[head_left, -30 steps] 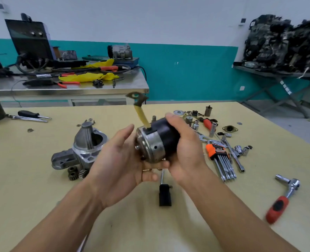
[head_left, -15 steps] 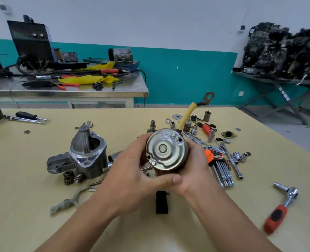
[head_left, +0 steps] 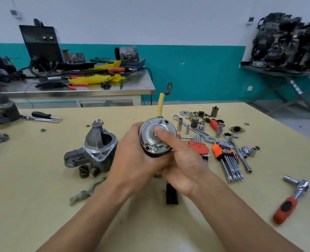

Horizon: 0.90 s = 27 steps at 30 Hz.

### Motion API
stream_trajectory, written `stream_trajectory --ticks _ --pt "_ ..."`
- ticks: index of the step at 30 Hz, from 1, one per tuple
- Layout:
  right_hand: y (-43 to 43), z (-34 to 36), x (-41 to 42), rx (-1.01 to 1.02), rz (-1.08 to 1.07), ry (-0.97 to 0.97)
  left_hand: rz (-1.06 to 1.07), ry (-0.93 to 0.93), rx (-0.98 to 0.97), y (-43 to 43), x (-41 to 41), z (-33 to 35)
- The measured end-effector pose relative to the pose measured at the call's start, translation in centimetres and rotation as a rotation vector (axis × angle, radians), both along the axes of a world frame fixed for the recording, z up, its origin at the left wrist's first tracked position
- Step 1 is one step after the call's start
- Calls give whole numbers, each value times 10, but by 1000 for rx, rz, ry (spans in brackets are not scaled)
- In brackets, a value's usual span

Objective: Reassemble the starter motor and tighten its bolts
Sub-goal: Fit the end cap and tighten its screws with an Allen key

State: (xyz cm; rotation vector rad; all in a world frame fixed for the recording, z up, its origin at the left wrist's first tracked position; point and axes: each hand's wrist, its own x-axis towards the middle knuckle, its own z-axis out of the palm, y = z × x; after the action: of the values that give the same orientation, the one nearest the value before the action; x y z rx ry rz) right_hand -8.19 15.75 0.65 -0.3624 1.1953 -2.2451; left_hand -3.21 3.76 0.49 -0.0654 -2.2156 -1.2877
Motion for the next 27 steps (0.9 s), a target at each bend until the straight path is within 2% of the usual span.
stream_trajectory --ticks 3,6,9,12,15,20,24,27 --pt "6 4 -9 -37 -173 14 -98 -165 -193 -32 1 13" --pt "24 11 -24 -126 -285 -42 -23 -215 -215 -51 6 18" --pt "42 13 -32 -179 -303 -78 -16 -231 -201 -45 6 14" --pt "49 14 -31 -139 -189 -14 -143 -255 50 -41 7 15" --pt "35 10 -19 50 -110 213 -292 -314 293 -21 11 12" --pt "-6 -2 6 199 -99 406 -282 -200 665 17 9 -5" --pt "-4 4 4 359 -142 506 -280 -202 791 19 7 -5" --pt "3 16 1 646 -177 691 -346 -229 855 18 6 -4"
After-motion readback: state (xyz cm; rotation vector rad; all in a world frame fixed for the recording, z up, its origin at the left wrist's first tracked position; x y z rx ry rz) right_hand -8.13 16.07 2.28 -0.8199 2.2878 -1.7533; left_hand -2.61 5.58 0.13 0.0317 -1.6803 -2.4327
